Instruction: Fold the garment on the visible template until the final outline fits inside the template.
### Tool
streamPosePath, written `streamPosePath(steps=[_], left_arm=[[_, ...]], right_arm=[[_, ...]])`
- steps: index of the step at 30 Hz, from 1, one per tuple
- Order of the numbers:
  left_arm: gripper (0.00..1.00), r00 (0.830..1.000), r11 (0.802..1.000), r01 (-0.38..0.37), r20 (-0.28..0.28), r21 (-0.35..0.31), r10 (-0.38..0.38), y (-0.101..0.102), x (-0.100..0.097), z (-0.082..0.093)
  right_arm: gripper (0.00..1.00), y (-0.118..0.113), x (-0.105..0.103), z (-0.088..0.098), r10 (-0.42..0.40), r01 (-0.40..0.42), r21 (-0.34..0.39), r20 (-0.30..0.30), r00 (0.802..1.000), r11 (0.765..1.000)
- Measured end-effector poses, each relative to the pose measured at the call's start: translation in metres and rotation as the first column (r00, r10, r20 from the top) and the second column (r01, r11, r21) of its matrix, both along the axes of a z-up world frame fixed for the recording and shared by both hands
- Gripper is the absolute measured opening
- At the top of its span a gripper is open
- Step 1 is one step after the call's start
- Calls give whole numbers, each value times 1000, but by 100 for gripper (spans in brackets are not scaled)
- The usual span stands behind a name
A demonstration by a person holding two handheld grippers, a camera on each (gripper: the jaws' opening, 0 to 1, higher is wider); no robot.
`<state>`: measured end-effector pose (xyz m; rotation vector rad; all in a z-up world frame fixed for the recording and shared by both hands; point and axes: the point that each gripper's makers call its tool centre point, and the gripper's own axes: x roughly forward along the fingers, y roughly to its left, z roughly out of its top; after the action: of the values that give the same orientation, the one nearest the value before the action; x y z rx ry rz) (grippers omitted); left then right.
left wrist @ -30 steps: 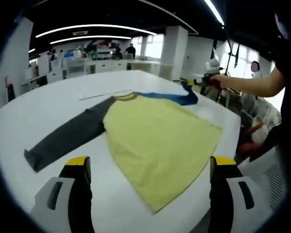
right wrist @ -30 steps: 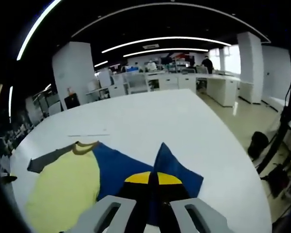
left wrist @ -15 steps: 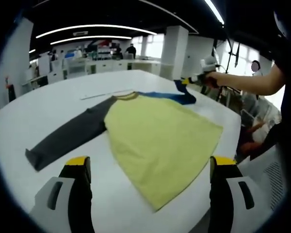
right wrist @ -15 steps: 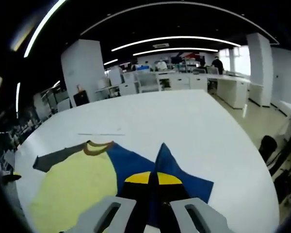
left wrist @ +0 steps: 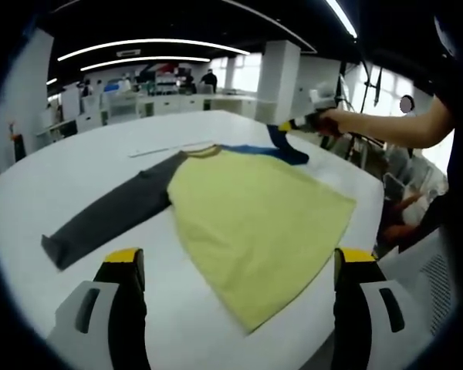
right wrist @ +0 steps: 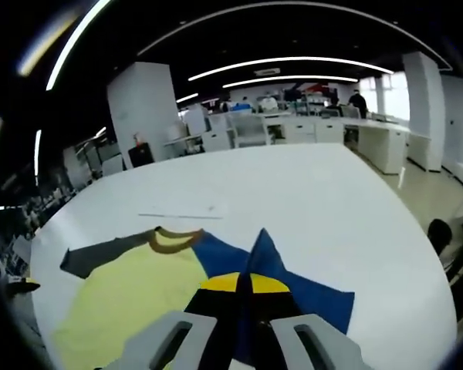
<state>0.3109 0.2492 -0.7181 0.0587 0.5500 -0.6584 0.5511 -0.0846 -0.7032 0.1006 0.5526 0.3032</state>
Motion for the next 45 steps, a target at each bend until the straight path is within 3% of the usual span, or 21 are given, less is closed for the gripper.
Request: streamPosePath(steps=[3, 10, 33, 45], left_arm=[[99, 1000, 1000, -2, -1, 2, 2, 1, 0, -1], [99, 1000, 1000, -1, 1, 9, 1, 1, 1, -2], [99, 1000, 999, -1, 9, 43, 1, 5, 0, -5], [99, 1000, 998, -17, 10, 55, 17, 12, -3, -7]], right_arm=[[0, -4, 11, -2, 15, -15, 4, -1, 1000, 1000], [0, 22, 21, -5, 54, -54, 19, -3, 999, 998], [0, 102, 19, -19, 175, -174, 22, -43, 984, 984], [0, 143, 26, -14, 256, -255, 40, -42, 966, 966]])
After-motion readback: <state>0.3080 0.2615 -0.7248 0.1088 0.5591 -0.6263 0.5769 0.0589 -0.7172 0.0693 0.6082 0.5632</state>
